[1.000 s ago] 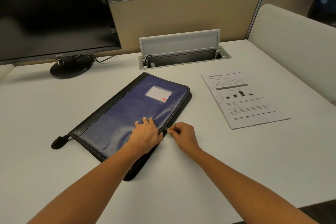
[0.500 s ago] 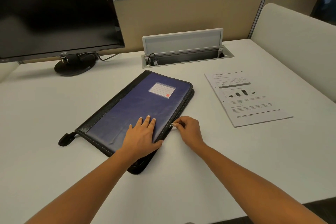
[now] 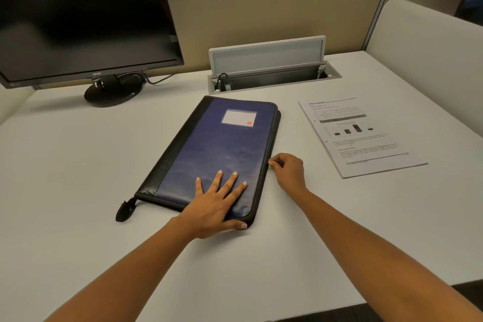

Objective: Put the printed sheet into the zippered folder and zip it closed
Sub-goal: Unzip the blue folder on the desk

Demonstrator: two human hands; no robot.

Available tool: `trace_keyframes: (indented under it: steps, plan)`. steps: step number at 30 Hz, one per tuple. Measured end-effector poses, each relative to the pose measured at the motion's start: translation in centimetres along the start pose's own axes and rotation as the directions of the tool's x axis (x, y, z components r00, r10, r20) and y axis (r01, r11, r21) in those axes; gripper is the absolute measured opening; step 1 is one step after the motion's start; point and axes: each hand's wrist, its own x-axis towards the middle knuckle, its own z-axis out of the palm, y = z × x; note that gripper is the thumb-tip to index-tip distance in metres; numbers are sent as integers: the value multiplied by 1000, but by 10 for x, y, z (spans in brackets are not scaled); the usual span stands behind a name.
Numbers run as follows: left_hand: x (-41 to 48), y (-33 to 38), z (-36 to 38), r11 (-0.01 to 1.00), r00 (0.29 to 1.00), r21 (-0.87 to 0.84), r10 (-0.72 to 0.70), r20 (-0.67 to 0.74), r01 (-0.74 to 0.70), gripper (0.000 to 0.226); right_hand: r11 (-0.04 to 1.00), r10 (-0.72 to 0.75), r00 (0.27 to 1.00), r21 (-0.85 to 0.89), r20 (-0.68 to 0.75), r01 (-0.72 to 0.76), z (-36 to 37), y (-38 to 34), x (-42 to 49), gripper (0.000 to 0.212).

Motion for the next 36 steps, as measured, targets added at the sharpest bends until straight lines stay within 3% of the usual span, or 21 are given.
trace_keyframes:
  steps: [7, 17, 24, 36]
  plan:
    - [4, 0, 2, 1000, 1000, 22, -7, -3, 8, 95, 1000, -16, 1000, -6, 5, 16, 2, 3, -12, 16]
    - [16, 7, 2, 1000, 999, 22, -17, -32, 18, 116, 999, -53, 998, -3, 34, 53, -5, 10, -35, 13]
    - [34, 24, -10, 994, 993, 0, -108, -48, 109, 80, 995, -98, 990, 28, 101, 96, -17, 23, -59, 8]
    - [58, 37, -17, 983, 979, -9, -183, -86, 183, 81, 996, -77, 989, 60, 124, 70, -20, 27, -78, 10]
